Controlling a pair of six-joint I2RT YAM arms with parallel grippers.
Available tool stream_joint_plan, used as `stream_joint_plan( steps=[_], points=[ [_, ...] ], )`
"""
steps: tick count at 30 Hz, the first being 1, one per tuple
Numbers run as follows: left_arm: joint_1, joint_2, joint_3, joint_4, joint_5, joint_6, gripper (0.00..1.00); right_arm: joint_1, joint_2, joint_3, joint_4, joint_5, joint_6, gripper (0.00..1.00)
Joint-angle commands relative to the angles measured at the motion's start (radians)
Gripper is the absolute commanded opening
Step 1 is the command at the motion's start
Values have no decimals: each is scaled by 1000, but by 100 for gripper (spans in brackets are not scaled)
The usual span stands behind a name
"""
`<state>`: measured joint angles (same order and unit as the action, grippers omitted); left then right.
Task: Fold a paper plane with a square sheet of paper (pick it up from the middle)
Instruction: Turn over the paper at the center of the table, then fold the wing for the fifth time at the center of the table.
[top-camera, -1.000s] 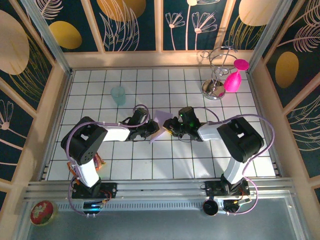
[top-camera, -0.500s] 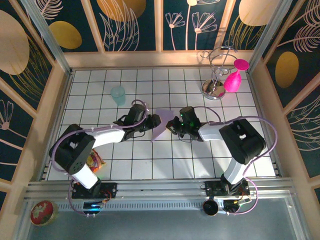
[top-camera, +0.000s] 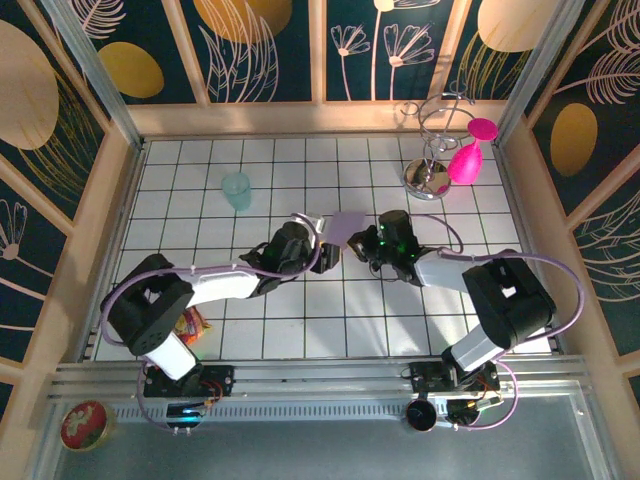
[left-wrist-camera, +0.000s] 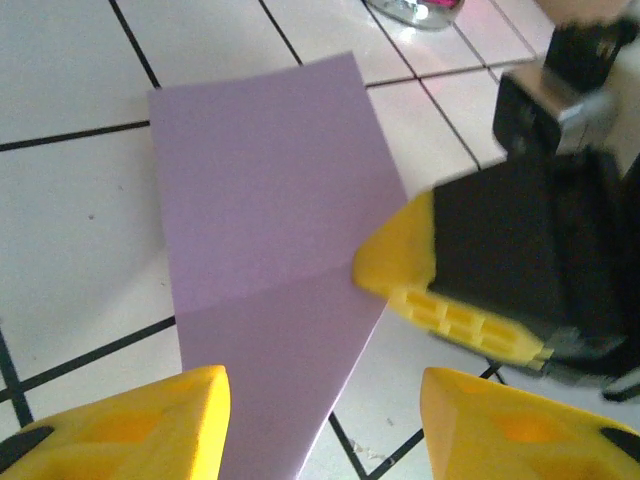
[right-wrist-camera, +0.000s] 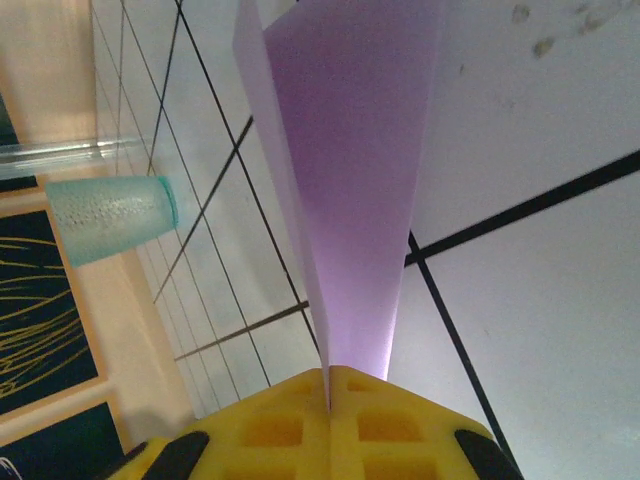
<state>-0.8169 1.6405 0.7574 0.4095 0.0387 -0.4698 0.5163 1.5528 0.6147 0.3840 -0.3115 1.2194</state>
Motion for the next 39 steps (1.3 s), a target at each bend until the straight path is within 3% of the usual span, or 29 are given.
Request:
stream_joint_plan(
  steps=[1, 10, 15, 22, 31, 34, 39],
  points=[
    [-10, 31, -19, 135, -10, 157, 53, -10, -24, -15, -13, 4, 36, 0],
    [-21, 112, -54, 248, 67, 319, 52, -19, -6, -7, -6, -36, 42, 0],
    [-27, 161, -49, 288, 103, 336, 49, -21, 8, -9, 5, -52, 46, 0],
    [-29, 199, -36, 285, 38, 353, 42, -24, 10, -9, 1, -64, 44, 0],
    [-29, 209, -36, 287, 31, 359, 35, -25, 21, -1, -23, -83, 39, 2],
    [-29, 208, -41, 286, 42, 369, 26, -28, 21, 8, -62, -95, 17, 7],
    [-29, 211, -44, 280, 49, 379, 20, -52, 3, 19, -129, -95, -30, 26]
  ],
)
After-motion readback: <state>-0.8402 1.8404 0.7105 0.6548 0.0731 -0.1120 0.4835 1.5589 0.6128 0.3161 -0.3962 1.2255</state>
